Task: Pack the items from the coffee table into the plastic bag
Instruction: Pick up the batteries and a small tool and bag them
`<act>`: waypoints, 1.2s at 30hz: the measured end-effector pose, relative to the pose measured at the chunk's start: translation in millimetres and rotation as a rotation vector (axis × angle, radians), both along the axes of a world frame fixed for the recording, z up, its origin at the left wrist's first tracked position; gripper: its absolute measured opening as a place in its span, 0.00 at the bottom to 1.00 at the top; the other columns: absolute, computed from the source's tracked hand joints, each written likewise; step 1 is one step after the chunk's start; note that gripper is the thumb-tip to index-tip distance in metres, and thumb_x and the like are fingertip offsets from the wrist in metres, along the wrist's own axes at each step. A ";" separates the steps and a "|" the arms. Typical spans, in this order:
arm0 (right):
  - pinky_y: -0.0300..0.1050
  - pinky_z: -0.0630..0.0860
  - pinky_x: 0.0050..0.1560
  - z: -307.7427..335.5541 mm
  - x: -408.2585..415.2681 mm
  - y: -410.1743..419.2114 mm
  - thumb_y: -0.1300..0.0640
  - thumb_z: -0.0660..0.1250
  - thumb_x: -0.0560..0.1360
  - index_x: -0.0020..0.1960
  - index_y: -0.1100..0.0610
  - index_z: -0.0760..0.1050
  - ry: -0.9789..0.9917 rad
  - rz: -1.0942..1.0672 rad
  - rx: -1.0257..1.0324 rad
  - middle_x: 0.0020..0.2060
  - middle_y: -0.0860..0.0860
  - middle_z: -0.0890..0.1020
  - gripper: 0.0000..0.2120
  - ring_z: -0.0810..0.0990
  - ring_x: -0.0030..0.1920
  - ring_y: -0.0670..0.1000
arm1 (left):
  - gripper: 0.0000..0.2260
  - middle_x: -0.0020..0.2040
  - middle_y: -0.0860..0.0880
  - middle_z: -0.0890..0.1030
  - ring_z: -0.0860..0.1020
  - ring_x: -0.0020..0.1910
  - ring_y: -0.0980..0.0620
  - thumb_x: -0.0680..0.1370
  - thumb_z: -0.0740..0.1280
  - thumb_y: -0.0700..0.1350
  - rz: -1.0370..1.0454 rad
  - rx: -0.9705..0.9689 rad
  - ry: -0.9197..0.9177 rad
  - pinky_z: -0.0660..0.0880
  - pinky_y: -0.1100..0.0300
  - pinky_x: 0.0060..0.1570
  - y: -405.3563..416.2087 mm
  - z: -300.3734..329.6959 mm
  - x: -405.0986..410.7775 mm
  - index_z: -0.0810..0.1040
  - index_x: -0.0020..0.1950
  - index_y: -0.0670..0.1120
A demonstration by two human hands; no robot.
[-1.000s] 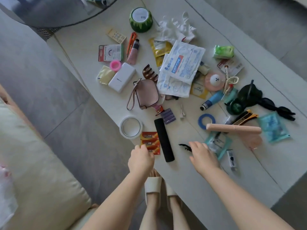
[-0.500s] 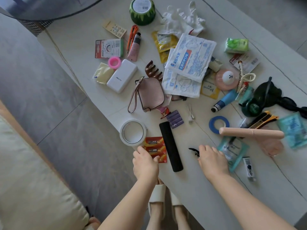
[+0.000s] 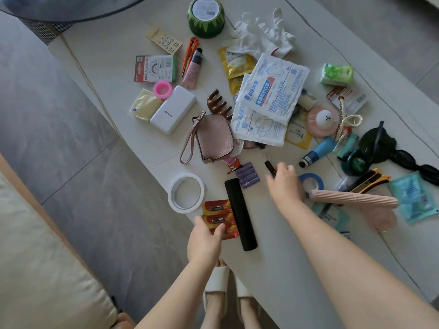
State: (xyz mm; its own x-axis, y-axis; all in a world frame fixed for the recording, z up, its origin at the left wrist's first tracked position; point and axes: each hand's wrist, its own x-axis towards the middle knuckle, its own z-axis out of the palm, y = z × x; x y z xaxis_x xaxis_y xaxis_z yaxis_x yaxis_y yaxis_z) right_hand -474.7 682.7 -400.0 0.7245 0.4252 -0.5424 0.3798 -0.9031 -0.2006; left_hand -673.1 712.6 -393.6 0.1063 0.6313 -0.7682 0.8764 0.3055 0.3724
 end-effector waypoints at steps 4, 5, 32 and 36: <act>0.47 0.69 0.38 -7.2 -1.4 15.7 0.53 0.61 0.79 0.63 0.62 0.66 -0.052 -0.025 -0.038 0.60 0.59 0.72 0.17 0.78 0.53 0.59 | 0.07 0.54 0.50 0.78 0.78 0.53 0.49 0.80 0.62 0.47 0.090 -0.051 -0.055 0.78 0.51 0.53 0.7 -3.1 -3.2 0.67 0.55 0.49; 0.47 0.69 0.38 -7.9 -1.7 16.1 0.55 0.61 0.79 0.64 0.62 0.66 -0.044 -0.028 -0.055 0.60 0.59 0.72 0.17 0.78 0.53 0.59 | 0.07 0.54 0.50 0.79 0.79 0.52 0.48 0.80 0.62 0.47 0.107 -0.064 -0.066 0.78 0.50 0.51 1.0 -3.1 -3.8 0.68 0.55 0.49; 0.43 0.72 0.34 213.0 -80.3 44.9 0.61 0.57 0.80 0.49 0.57 0.70 0.776 -0.072 0.326 0.36 0.53 0.74 0.04 0.76 0.34 0.50 | 0.11 0.43 0.48 0.79 0.76 0.37 0.53 0.81 0.60 0.42 0.604 -0.181 -0.473 0.73 0.61 0.36 42.8 208.9 -39.1 0.73 0.63 0.47; 0.43 0.75 0.34 239.5 -127.0 76.7 0.63 0.63 0.76 0.50 0.57 0.69 0.795 0.091 0.315 0.41 0.55 0.80 0.04 0.81 0.38 0.52 | 0.14 0.53 0.44 0.78 0.77 0.45 0.49 0.81 0.61 0.41 0.709 -0.071 -0.479 0.73 0.59 0.36 64.0 228.3 -99.8 0.72 0.66 0.44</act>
